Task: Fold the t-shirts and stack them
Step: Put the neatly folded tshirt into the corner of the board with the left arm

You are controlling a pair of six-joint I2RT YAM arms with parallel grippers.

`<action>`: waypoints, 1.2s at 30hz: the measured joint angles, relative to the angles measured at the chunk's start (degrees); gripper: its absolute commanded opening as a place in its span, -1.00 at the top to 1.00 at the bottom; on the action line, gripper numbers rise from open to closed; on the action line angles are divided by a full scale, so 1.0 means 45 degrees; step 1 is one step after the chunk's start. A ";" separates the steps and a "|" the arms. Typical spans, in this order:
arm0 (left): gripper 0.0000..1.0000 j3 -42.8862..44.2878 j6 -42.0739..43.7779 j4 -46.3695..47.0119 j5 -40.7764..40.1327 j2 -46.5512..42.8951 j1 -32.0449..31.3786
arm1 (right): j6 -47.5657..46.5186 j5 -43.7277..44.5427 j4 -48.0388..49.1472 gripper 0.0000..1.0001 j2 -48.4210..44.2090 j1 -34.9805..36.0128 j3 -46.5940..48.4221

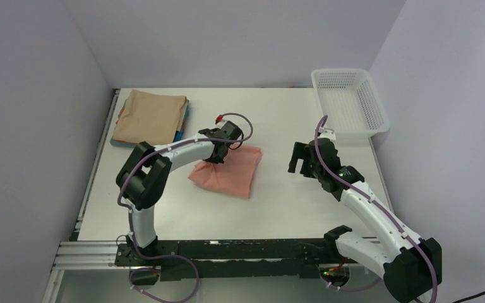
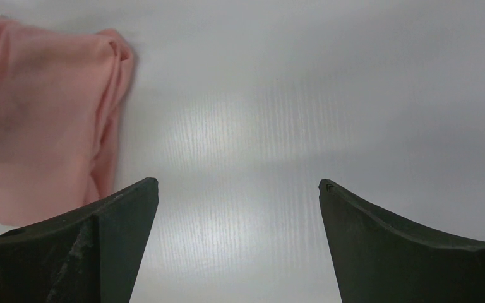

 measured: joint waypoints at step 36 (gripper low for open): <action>1.00 0.3915 1.0292 0.1209 0.1457 -0.3045 0.5751 | -0.0554 0.1132 0.0029 -1.00 0.0170 -0.0024 0.0000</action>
